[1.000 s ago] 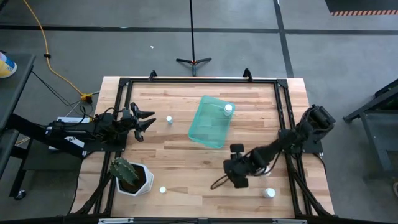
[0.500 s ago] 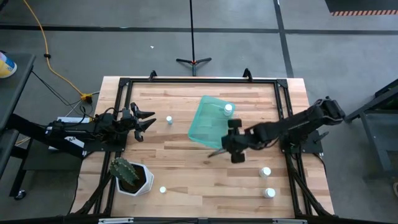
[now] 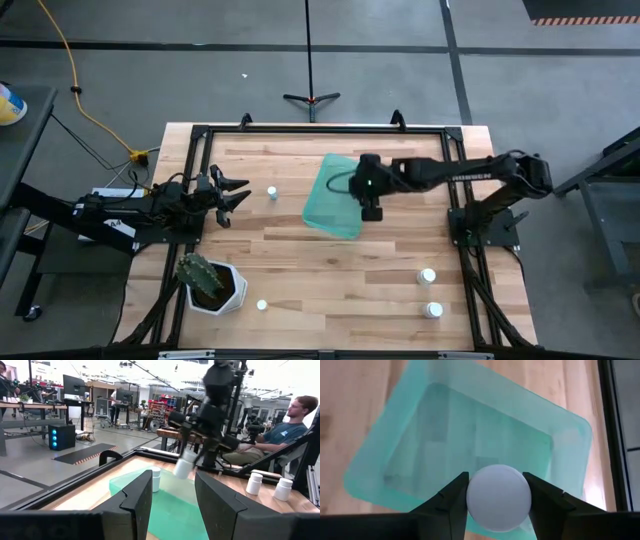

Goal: Pick and place pill bottles into a basket
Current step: Put the middle white pill bottle into the blue bin

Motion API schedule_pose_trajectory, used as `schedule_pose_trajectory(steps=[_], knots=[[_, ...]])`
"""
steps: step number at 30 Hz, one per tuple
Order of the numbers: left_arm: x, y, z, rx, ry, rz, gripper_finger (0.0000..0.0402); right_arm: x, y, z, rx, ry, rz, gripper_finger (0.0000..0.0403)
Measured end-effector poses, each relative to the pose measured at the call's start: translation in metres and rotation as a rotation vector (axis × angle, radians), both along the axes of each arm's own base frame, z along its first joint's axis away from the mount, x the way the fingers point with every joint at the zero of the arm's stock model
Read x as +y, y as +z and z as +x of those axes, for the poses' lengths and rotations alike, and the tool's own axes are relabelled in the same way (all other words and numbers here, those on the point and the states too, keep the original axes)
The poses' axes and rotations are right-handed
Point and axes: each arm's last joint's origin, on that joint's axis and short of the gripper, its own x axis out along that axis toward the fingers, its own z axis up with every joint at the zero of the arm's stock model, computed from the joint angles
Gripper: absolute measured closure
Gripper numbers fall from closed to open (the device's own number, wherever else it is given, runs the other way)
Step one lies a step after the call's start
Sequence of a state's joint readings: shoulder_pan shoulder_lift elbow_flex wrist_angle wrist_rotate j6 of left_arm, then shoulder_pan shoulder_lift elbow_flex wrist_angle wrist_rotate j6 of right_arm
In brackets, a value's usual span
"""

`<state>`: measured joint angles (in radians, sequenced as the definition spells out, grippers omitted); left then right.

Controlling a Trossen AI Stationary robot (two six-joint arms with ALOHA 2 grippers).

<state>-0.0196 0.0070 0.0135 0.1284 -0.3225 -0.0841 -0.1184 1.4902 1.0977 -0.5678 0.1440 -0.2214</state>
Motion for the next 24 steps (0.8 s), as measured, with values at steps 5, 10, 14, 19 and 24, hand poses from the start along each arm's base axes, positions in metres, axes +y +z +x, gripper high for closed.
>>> schedule_pose_trajectory(steps=[5,10,14,19,24], knots=[[0.000,0.000,0.000,0.000,0.000,0.000,0.0218,-0.025,0.000,-0.004,-0.022,-0.052,0.090,0.0254],[0.000,-0.001,0.000,0.005,0.000,0.000,0.0218,-0.032,-0.002,-0.004,-0.023,-0.054,0.109,0.0242],[0.000,0.000,0.000,0.005,0.000,0.000,0.0218,-0.033,-0.010,0.001,0.001,-0.036,0.111,0.0246],[0.000,0.000,0.000,0.005,0.000,0.000,0.0218,-0.034,-0.028,0.008,0.063,-0.035,0.131,0.0253],[0.000,0.000,0.000,0.004,0.000,0.000,0.0218,-0.038,-0.042,0.012,0.114,-0.061,0.116,0.0239]])
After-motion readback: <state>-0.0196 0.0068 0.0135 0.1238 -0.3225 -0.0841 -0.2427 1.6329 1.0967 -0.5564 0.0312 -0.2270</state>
